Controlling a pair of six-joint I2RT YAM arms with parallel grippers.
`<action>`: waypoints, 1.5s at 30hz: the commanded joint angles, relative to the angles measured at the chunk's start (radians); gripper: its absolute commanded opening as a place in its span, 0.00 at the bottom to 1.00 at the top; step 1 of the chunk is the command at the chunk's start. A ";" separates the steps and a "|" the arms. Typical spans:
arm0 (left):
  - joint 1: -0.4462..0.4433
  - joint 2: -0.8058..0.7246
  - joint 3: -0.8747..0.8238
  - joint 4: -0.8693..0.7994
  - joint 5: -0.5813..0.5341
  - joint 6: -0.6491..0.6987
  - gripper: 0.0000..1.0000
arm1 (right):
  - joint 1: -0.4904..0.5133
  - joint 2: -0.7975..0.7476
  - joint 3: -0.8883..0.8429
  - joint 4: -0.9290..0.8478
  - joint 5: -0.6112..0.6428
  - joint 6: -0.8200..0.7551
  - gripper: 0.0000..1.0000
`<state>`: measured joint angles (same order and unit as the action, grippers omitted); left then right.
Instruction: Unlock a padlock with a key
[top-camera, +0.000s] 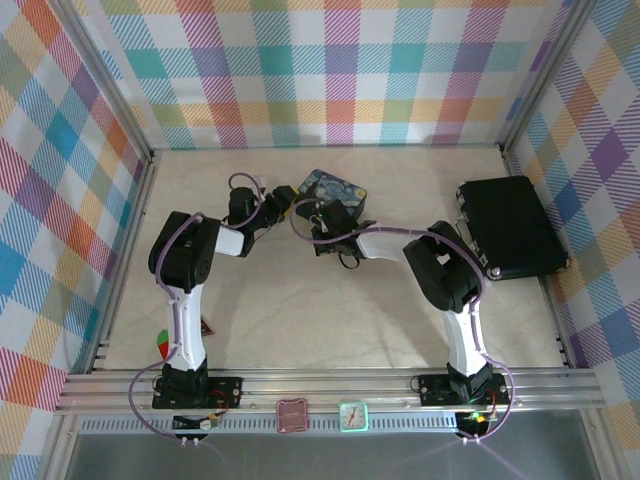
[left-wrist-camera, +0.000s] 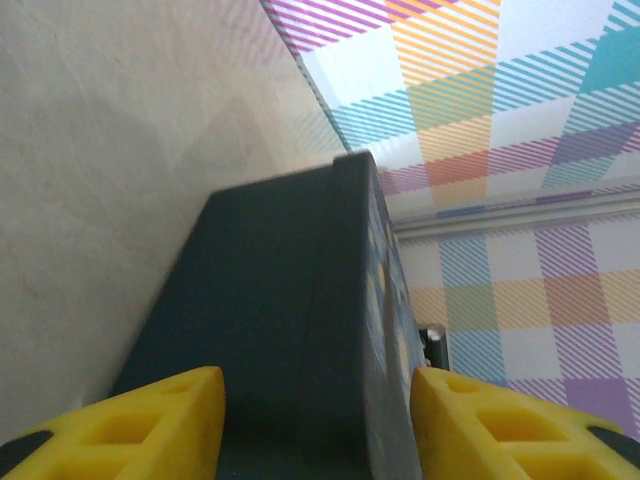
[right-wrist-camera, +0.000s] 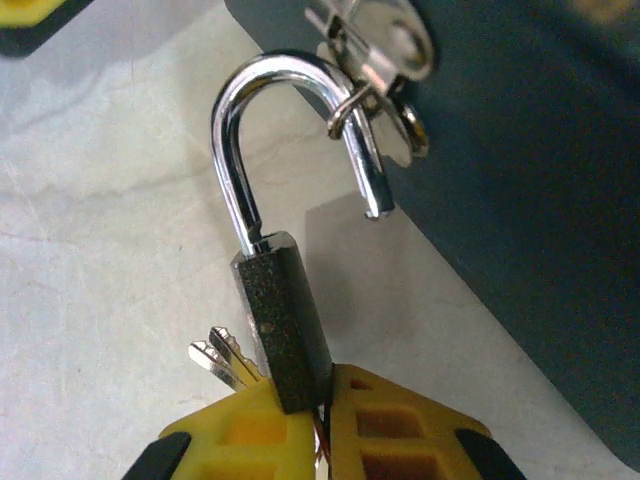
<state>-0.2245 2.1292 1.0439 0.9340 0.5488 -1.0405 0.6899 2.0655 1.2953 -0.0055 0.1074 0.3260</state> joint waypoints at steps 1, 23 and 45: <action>0.014 -0.095 -0.042 -0.040 0.107 0.004 0.53 | -0.022 -0.019 -0.021 0.094 -0.040 0.029 0.00; -0.117 -0.028 -0.044 -0.162 -0.010 0.175 0.39 | -0.056 -0.023 -0.037 0.138 -0.190 0.039 0.00; -0.133 0.039 0.068 -0.196 -0.072 0.250 0.22 | -0.063 -0.010 -0.010 0.114 -0.233 0.019 0.00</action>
<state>-0.3470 2.1445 1.0935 0.7364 0.4858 -0.8085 0.6273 2.0655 1.2621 0.0887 -0.0917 0.3576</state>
